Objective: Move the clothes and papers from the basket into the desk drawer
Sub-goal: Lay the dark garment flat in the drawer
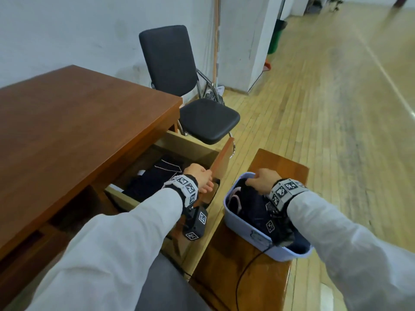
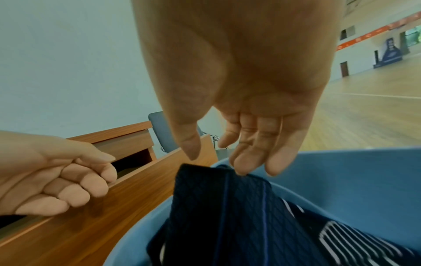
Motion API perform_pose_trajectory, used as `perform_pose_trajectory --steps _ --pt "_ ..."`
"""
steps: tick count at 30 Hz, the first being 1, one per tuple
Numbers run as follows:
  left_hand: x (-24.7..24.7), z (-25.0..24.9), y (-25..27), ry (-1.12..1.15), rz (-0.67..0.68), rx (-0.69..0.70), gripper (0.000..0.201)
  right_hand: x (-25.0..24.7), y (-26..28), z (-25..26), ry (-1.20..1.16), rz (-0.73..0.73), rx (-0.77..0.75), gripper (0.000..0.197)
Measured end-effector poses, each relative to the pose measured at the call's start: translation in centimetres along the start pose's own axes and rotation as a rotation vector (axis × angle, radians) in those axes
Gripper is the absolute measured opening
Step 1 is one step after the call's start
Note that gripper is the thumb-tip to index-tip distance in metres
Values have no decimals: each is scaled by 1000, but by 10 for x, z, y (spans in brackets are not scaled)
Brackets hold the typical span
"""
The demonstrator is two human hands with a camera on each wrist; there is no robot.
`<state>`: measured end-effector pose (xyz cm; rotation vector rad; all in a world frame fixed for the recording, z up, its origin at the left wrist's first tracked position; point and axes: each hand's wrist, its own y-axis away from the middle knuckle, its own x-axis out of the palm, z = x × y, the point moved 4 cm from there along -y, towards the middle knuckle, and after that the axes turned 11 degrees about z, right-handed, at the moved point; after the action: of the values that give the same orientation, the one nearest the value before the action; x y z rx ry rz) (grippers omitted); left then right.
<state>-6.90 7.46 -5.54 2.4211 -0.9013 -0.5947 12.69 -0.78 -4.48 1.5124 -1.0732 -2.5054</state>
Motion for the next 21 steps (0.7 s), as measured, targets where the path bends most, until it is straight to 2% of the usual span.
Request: perform_pose_trajectory --steps 4,7,9,11,14,16,18,21 --pt "1 4 4 46 -59 3 25 16 10 -12 -40 3 37 53" --pt "5 7 6 -69 -155 57 20 27 17 -11 -40 62 34 59" --pt "5 8 7 -97 -191 82 18 30 21 -8 5 90 34 50" --pt "5 9 6 -85 -170 75 18 28 24 -7 22 80 22 39" --pt "5 8 6 -98 -141 74 18 19 28 -6 -94 -28 -21 36" --pt "6 8 3 -138 -111 65 27 6 37 -1 -276 -200 -85 35" --pt "9 5 2 -143 -27 35 47 -5 45 12 -380 -337 -180 33" --pt "13 -2 4 -47 139 -25 88 -4 50 42 -326 -244 -325 22"
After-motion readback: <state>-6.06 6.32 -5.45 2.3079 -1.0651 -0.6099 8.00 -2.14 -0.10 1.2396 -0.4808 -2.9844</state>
